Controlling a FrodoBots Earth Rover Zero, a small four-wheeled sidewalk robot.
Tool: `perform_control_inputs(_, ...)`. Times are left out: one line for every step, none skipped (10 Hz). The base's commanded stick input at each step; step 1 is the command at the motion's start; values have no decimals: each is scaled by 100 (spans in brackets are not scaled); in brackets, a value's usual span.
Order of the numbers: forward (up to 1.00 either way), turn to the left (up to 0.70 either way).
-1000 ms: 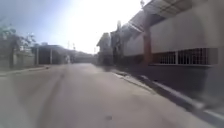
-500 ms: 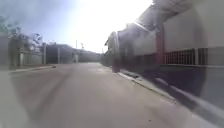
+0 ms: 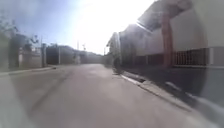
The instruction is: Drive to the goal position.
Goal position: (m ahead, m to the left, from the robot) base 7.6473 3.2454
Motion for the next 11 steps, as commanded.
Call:
perform_control_inputs(100,29)
perform_control_inputs(100,26)
perform_control_inputs(100,0)
perform_control_inputs(100,0)
perform_control_inputs(100,0)
perform_control_inputs(100,0)
perform_control_inputs(100,0)
perform_control_inputs(100,0)
perform_control_inputs(100,0)
perform_control_inputs(100,0)
perform_control_inputs(100,0)
